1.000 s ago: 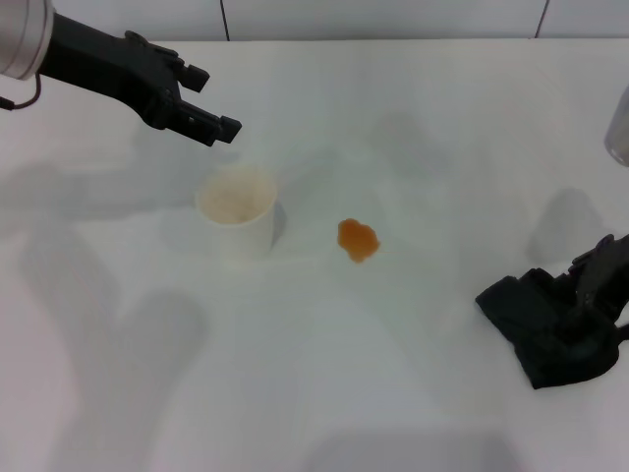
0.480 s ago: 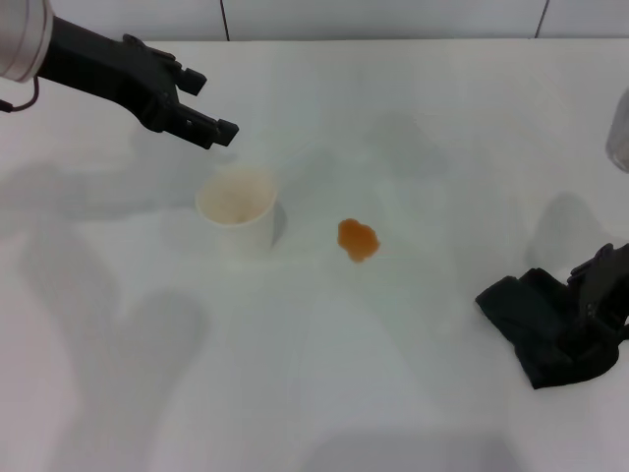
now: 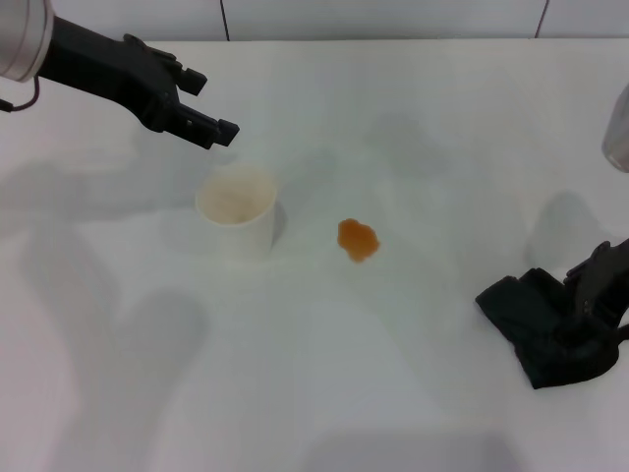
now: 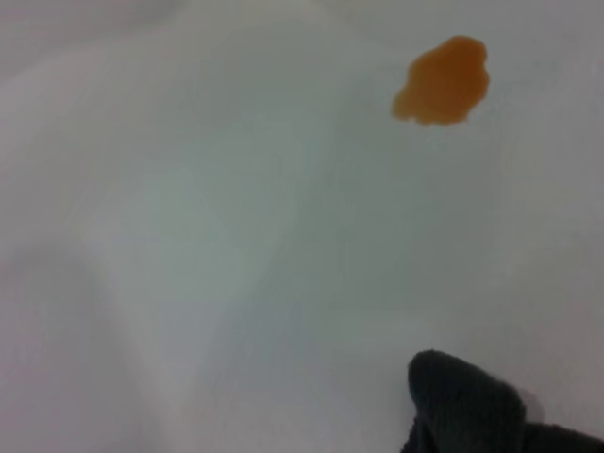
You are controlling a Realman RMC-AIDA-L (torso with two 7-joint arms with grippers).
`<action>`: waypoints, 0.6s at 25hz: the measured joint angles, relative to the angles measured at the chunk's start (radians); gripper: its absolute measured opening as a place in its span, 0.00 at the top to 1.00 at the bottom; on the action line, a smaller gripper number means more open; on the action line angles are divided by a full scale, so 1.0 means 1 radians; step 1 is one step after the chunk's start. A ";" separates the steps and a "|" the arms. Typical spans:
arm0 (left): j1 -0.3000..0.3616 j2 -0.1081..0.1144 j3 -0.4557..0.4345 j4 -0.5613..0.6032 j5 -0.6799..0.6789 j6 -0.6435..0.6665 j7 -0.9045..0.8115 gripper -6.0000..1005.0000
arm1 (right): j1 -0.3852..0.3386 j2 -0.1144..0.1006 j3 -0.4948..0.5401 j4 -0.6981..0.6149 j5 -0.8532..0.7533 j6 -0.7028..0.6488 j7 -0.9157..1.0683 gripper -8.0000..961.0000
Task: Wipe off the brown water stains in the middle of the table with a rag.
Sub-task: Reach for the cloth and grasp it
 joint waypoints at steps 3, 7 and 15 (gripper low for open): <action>0.000 0.000 0.000 0.000 0.000 0.000 0.000 0.12 | 0.000 0.000 -0.001 0.000 0.000 0.001 0.000 0.32; 0.000 0.000 0.000 0.000 0.000 -0.001 -0.002 0.12 | 0.002 0.000 -0.004 0.001 0.000 0.002 0.001 0.45; -0.004 0.001 0.000 -0.002 0.000 -0.002 -0.002 0.12 | 0.006 0.006 -0.008 0.028 0.000 0.023 0.001 0.60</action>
